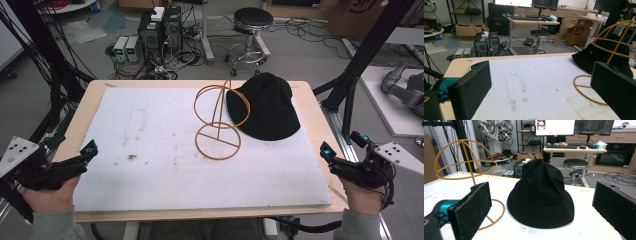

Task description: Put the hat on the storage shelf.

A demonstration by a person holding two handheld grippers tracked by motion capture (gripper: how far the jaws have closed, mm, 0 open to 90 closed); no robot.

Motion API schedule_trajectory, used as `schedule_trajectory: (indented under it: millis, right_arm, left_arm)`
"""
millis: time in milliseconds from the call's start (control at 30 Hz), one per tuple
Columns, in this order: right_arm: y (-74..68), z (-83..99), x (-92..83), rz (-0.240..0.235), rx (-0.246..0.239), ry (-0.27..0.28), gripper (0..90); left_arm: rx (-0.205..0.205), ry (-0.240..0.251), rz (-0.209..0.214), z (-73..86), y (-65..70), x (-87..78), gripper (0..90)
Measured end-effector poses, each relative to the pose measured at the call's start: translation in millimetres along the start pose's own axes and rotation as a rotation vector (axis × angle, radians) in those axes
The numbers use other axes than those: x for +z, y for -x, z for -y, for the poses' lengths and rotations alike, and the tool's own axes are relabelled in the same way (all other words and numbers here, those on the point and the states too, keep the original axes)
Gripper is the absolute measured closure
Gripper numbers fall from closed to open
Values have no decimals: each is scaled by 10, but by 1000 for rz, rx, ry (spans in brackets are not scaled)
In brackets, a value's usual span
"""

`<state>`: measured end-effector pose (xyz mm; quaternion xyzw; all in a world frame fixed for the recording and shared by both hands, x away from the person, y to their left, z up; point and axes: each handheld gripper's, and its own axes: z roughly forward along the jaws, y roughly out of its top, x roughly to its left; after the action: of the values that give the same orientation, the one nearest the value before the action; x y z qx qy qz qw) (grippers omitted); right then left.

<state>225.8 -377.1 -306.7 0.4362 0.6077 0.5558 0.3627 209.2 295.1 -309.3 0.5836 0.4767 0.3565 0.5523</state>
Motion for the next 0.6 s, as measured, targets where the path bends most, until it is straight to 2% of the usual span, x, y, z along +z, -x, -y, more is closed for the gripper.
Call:
schedule_trajectory:
  millis: [200, 500, 600]
  right_arm:
    - [-8, 4, 18, -2, 8, -3, 17]
    - [-31, -14, 135, -16, -8, -11, 17]
    - [-17, -58, 207, -31, -5, -16, 17]
  left_arm:
    - [-2, 4, 2, -6, 6, -13, 39]
    - [6, 6, 18, -16, 48, 14, 39]
    - [-3, 17, 41, -32, 53, 15, 39]
